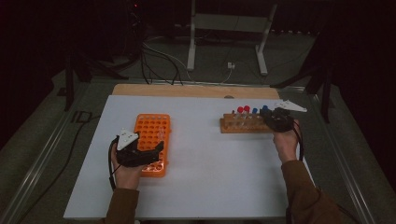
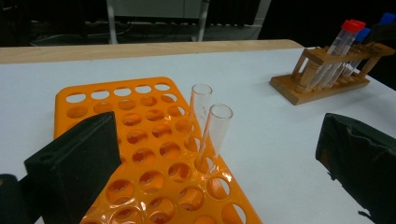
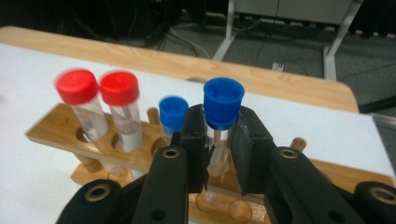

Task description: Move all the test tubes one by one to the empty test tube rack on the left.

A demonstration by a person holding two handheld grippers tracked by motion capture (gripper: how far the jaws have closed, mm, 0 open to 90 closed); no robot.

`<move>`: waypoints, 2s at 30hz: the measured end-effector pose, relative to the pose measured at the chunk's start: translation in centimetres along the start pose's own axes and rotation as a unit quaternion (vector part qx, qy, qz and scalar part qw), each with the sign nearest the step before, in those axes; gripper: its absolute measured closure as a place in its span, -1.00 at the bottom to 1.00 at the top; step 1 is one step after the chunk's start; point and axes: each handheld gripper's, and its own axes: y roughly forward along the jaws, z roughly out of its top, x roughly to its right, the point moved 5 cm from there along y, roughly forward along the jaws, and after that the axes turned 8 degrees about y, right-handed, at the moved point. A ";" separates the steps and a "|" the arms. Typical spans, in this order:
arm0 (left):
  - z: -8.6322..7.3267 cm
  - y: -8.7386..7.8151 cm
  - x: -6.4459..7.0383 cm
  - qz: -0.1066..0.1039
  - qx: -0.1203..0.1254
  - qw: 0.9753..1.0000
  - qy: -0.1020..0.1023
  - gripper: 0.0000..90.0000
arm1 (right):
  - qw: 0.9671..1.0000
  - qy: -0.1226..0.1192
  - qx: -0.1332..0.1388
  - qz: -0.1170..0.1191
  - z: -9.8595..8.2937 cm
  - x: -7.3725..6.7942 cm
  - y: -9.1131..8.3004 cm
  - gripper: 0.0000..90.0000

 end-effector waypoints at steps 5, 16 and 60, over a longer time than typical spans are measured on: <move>0.0 0.0 0.0 0.000 0.000 1.000 -0.001 -0.99 | 1.000 -0.006 0.022 0.006 0.9 -0.3 -1.4 0.70; -0.1 0.0 -0.1 0.001 0.001 1.000 -0.003 -0.99 | 0.998 -0.011 0.053 0.025 2.3 -0.8 -4.3 0.70; 3.3 0.8 7.1 -0.033 0.032 0.994 0.100 -0.93 | 0.984 -0.043 0.010 0.175 -3.8 -10.8 -6.5 0.70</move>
